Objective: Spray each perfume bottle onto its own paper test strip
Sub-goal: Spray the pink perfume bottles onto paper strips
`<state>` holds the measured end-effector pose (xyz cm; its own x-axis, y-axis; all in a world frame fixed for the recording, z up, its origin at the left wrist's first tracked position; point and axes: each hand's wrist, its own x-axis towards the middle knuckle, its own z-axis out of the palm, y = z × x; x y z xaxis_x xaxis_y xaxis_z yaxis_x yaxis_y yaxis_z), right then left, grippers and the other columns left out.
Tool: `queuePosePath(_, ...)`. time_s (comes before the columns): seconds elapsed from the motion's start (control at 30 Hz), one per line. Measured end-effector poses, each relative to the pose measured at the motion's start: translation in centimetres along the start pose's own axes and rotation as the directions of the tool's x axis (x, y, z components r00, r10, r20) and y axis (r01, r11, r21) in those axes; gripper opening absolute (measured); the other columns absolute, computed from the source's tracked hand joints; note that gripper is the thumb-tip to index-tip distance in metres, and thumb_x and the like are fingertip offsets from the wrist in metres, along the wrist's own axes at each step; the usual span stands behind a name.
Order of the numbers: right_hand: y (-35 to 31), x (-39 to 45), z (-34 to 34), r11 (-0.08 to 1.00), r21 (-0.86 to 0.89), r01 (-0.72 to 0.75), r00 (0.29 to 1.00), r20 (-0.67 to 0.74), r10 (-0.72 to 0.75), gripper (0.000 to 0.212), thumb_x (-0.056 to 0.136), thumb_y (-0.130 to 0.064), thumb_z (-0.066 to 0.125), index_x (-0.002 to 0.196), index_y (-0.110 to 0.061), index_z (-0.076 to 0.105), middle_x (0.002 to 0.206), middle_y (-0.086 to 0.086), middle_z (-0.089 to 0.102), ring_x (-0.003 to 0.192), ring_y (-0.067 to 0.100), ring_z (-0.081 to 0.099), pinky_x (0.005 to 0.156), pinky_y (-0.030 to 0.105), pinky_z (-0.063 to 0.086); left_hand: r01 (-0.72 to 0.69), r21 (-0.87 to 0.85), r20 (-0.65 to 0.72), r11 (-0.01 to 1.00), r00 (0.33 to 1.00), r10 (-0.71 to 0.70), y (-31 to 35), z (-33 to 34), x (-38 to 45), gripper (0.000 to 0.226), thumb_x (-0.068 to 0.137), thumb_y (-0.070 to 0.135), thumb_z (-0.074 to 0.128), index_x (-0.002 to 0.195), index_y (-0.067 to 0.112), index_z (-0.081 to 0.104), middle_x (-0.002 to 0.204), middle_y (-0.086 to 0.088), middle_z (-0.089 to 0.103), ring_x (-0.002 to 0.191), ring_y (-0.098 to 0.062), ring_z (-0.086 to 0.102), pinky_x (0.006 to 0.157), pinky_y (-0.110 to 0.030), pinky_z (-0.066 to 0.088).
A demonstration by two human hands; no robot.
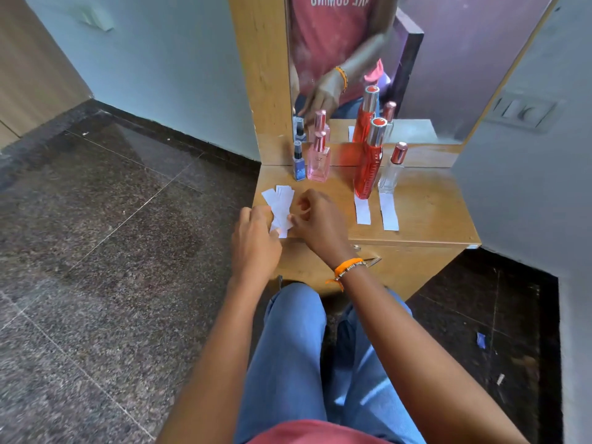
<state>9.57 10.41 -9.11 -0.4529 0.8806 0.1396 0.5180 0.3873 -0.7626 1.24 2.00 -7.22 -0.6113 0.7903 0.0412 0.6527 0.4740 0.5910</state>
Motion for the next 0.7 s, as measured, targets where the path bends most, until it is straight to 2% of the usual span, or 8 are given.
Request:
queuePosePath(0.13, -0.4, 0.8, 0.8, 0.999, 0.002, -0.055, 0.998, -0.018, 0.055, 0.028, 0.078, -0.014, 0.07, 0.103, -0.006, 0.059, 0.107, 0.013, 0.06, 0.094, 0.029, 0.057, 0.069, 0.027, 0.033, -0.014, 0.024, 0.009, 1.0, 1.0, 0.014, -0.2, 0.6, -0.3, 0.027, 0.088, 0.01, 0.055, 0.115, 0.01, 0.052, 0.119, -0.013, 0.05, 0.109, -0.036, 0.048, 0.089, -0.046, 0.042)
queuePosePath(0.33, -0.4, 1.2, 1.0, 0.989, 0.12, -0.086, 0.996, -0.02, 0.089, 0.027, 0.072, -0.005, 0.075, 0.095, -0.005, 0.06, 0.088, 0.009, 0.062, 0.078, 0.019, 0.054, 0.065, 0.027, 0.041, -0.018, 0.031, 0.002, 0.999, 1.0, 0.018, -0.6, 1.1, -0.3, 0.036, 0.087, 0.013, 0.058, 0.122, 0.015, 0.051, 0.122, -0.011, 0.048, 0.108, -0.034, 0.049, 0.088, -0.045, 0.042)
queuePosePath(0.5, -0.1, 0.9, -0.2, 0.935, 0.334, -0.115, 0.988, -0.055, 0.141, 0.025, 0.073, 0.005, 0.07, 0.085, -0.013, 0.058, 0.074, -0.003, 0.061, 0.071, 0.011, 0.057, 0.062, 0.014, 0.046, -0.018, 0.039, 0.007, 0.999, 1.0, 0.018, -0.6, 1.2, -0.3, 0.033, 0.088, 0.014, 0.057, 0.12, 0.017, 0.053, 0.12, -0.01, 0.048, 0.107, -0.033, 0.05, 0.088, -0.045, 0.042)
queuePosePath(0.63, 0.6, 0.5, -1.5, 0.897, 0.425, -0.125, 0.981, -0.085, 0.177, 0.031, 0.077, 0.003, 0.068, 0.082, -0.023, 0.054, 0.077, 0.007, 0.066, 0.073, 0.014, 0.061, 0.066, 0.021, 0.05, -0.011, 0.054, 0.015, 0.998, 1.0, 0.01, -0.5, 1.2, -0.2, 0.034, 0.089, 0.014, 0.056, 0.122, 0.018, 0.051, 0.122, -0.009, 0.047, 0.109, -0.03, 0.049, 0.089, -0.043, 0.041)
queuePosePath(0.7, 0.8, 0.1, -2.1, 0.893, 0.438, -0.107, 0.972, -0.144, 0.187, 0.029, 0.077, 0.001, 0.069, 0.082, -0.023, 0.053, 0.074, 0.008, 0.067, 0.068, 0.01, 0.06, 0.066, 0.021, 0.049, -0.009, 0.042, 0.025, 0.999, 1.0, 0.008, -0.5, 1.1, -0.1, 0.034, 0.088, 0.015, 0.056, 0.123, 0.017, 0.051, 0.122, -0.009, 0.047, 0.109, -0.03, 0.049, 0.09, -0.043, 0.041)
